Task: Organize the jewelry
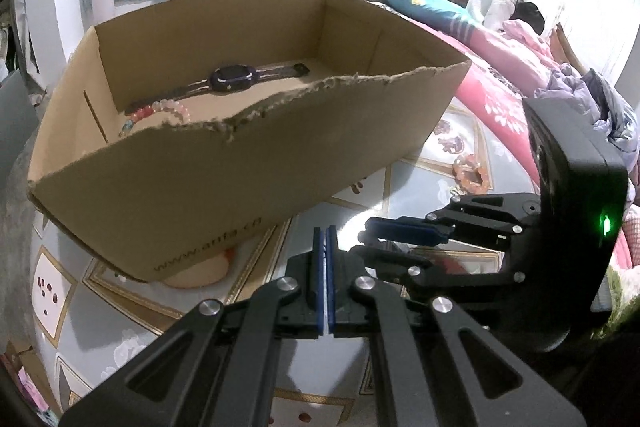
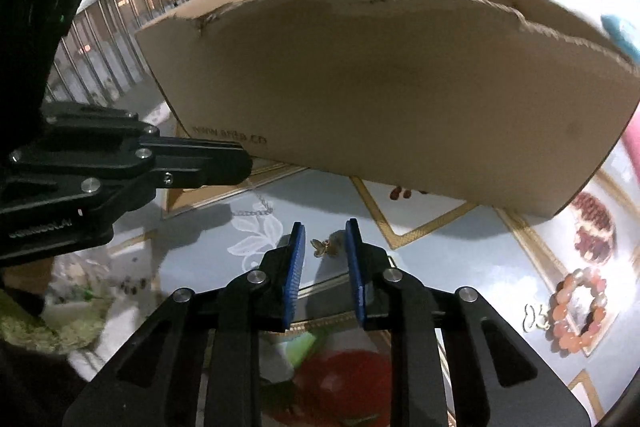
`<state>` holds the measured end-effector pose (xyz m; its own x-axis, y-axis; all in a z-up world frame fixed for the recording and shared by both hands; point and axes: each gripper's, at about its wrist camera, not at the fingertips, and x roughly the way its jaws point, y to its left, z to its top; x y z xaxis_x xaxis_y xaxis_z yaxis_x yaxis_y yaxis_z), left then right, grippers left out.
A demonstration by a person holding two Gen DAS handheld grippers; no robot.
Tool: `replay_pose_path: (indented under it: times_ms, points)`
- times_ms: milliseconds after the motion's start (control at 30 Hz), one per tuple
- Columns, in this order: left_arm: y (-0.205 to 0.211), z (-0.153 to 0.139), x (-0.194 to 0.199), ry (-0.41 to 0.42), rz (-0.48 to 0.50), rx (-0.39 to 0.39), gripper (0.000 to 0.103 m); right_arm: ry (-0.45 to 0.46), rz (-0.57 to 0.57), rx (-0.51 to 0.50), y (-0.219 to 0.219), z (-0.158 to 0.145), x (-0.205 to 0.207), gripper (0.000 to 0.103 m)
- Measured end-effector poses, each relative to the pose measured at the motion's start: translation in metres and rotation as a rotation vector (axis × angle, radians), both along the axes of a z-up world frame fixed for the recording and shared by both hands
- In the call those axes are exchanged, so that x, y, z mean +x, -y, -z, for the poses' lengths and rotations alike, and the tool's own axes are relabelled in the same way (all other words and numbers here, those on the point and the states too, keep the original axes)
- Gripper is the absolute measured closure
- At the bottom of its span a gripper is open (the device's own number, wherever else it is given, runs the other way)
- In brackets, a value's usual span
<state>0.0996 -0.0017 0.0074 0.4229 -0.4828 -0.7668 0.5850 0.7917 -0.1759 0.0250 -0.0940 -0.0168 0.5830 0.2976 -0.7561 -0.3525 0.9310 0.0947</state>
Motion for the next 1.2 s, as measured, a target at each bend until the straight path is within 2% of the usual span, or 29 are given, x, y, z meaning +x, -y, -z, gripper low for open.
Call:
replay_pose_path:
  times_ms: [67,200,633,700,800,967,1100,1200]
  points:
    - [-0.001,0.001,0.001,-0.004,-0.003,-0.002,0.102,0.017,-0.002,-0.039,-0.006,0.001,-0.003,0.085]
    - [-0.002,0.001,0.002,-0.006,-0.009,-0.003,0.102,0.016,0.005,-0.045,-0.007,0.001,-0.005,0.093]
    - [-0.004,0.001,0.002,-0.006,-0.009,-0.002,0.102,0.013,0.008,-0.025,0.005,-0.001,0.0,0.094]
    - [-0.004,0.001,0.002,-0.005,-0.009,-0.002,0.102,0.012,0.006,-0.022,0.005,-0.002,0.0,0.102]
    - [-0.004,0.001,0.002,-0.005,-0.009,-0.002,0.102,0.008,0.008,-0.019,0.004,-0.003,0.004,0.102]
    - [-0.005,0.001,0.002,-0.006,-0.012,-0.002,0.102,0.004,0.01,-0.002,0.007,-0.006,0.003,0.099]
    - [-0.006,0.003,0.003,-0.006,-0.017,-0.003,0.102,-0.002,0.016,-0.009,0.007,-0.007,0.003,0.084]
    - [-0.006,0.003,0.003,-0.007,-0.018,-0.003,0.102,-0.005,0.016,-0.033,0.003,-0.005,0.003,0.084]
